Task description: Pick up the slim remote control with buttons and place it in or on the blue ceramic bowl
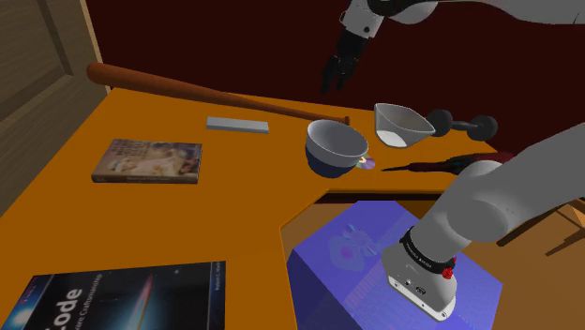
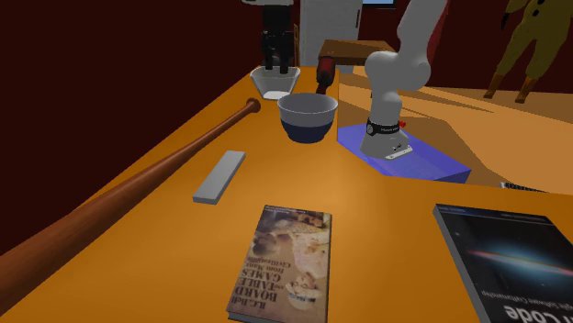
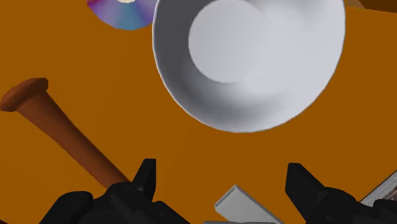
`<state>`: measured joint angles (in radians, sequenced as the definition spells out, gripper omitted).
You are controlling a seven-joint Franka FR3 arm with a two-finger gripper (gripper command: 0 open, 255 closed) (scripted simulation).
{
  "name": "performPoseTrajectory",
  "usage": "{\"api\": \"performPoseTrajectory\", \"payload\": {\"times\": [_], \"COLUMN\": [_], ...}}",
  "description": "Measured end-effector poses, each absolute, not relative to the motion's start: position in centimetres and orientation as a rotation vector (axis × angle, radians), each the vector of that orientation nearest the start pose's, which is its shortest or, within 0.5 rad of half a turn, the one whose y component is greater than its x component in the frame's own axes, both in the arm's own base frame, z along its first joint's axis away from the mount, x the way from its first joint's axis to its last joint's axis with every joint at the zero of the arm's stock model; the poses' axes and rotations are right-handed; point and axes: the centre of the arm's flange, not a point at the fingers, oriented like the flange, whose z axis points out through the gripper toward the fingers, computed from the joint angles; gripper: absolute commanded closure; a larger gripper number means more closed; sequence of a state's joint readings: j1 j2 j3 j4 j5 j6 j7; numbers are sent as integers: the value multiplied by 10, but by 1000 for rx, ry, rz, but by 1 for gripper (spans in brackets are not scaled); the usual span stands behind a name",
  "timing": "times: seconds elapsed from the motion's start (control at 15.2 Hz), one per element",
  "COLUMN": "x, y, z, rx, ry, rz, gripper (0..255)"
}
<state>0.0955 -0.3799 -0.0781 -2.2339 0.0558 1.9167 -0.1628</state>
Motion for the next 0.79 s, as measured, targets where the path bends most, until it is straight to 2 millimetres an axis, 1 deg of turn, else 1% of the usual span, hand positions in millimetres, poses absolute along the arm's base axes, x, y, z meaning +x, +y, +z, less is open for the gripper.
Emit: {"api": "performPoseTrajectory", "payload": {"times": [0.13, 0.2, 0.26, 0.46, 0.53, 0.79], "x": [471, 482, 492, 526, 536, 571], "y": [19, 24, 27, 47, 52, 83], "z": [516, 505, 501, 485, 475, 450], "rx": [-3048, -3045, -3042, -3029, -3024, -2994], "ry": [-343, -386, -430, -560, -603, -775], "rz": [-94, -88, -83, -71, -65, -46], "gripper": [0, 0, 0, 0, 0, 0]}}
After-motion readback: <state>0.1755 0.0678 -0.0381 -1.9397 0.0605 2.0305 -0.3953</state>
